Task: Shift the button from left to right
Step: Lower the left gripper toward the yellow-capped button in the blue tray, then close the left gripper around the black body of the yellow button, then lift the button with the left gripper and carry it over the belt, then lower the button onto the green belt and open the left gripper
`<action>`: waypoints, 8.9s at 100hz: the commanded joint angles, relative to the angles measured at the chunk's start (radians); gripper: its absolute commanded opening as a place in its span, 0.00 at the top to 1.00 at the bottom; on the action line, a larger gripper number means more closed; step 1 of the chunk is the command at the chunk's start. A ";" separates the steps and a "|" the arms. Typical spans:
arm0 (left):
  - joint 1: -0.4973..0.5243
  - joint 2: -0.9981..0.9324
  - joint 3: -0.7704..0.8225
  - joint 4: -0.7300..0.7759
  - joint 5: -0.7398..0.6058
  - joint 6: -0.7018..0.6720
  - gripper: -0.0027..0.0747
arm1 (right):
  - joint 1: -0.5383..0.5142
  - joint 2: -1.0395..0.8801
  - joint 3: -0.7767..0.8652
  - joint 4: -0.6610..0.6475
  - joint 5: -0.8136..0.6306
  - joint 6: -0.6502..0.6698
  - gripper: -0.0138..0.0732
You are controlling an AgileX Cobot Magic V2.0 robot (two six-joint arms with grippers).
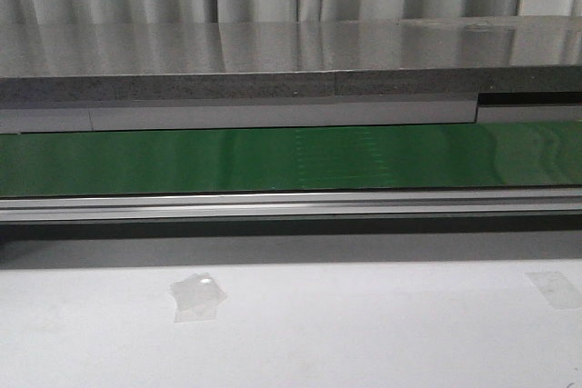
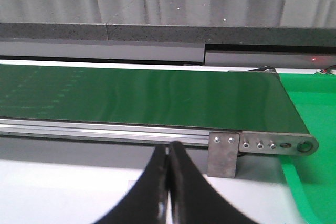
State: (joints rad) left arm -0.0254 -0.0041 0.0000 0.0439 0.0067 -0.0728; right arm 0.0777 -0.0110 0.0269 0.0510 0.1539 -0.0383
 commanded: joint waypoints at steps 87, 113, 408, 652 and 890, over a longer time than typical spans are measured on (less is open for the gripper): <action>0.002 0.089 -0.217 -0.023 0.184 -0.012 0.99 | -0.004 -0.018 -0.015 -0.010 -0.086 -0.004 0.92; 0.002 0.335 -0.569 -0.026 0.475 -0.047 0.99 | -0.004 -0.018 -0.015 -0.010 -0.086 -0.004 0.92; 0.420 1.694 -1.294 -0.119 0.706 0.128 0.15 | -0.004 -0.018 -0.015 -0.010 -0.086 -0.004 0.92; 0.251 1.693 -1.306 -0.172 0.776 0.235 0.98 | -0.004 -0.018 -0.015 -0.010 -0.086 -0.004 0.92; 0.144 0.875 -0.866 -0.503 0.285 0.476 0.27 | -0.004 -0.017 -0.015 -0.010 -0.086 -0.004 0.92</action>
State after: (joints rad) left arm 0.1385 0.9575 -0.9016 -0.4300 0.4470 0.3940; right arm 0.0777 -0.0110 0.0269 0.0510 0.1539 -0.0383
